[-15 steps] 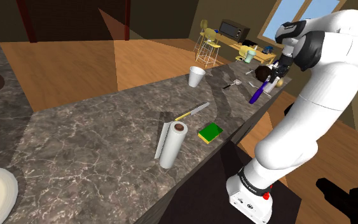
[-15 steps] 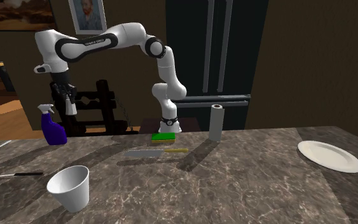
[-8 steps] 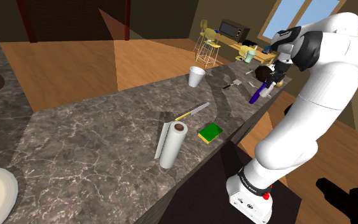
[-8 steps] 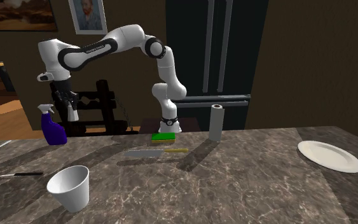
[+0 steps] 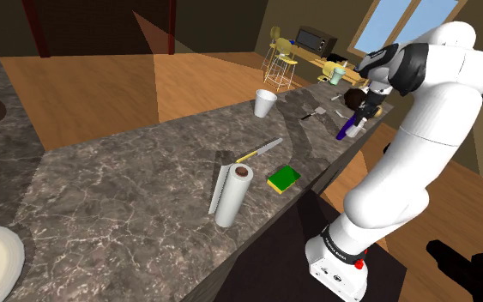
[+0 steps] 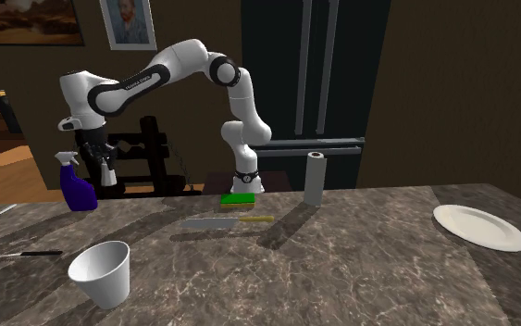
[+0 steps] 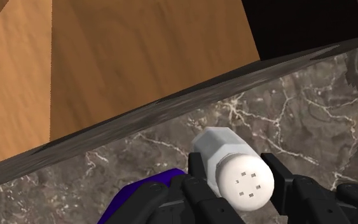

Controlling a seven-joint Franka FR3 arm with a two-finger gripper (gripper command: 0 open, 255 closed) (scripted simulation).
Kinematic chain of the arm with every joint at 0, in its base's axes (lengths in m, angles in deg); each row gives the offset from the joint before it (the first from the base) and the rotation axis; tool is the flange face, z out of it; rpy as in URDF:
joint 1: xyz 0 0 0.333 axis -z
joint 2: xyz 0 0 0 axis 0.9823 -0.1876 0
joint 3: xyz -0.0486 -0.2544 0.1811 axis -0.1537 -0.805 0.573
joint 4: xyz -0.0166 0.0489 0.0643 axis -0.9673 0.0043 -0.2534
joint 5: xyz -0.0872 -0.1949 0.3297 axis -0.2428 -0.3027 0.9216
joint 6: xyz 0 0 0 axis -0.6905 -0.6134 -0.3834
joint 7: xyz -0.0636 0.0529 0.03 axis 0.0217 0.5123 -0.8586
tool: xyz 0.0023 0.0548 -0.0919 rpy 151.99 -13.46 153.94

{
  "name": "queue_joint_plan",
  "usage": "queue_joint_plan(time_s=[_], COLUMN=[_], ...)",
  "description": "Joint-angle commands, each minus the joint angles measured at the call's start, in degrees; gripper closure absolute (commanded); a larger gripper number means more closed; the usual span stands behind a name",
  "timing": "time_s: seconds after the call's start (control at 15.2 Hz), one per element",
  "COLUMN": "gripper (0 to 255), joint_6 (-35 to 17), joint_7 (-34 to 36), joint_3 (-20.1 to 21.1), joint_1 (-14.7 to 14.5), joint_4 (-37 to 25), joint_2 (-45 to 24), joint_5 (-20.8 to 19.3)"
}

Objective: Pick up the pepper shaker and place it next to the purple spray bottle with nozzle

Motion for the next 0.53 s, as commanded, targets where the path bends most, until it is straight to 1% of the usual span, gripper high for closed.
queue_joint_plan(time_s=[0.0,0.46], gripper=[255,255], joint_6=[-1.7,-6.4], joint_7=[-0.1,-1.1], joint_3=[0.2,0.9], joint_1=[0.1,0.7], joint_4=[1.3,4.4], joint_2=[-0.4,-2.8], joint_5=[0.4,2.3])
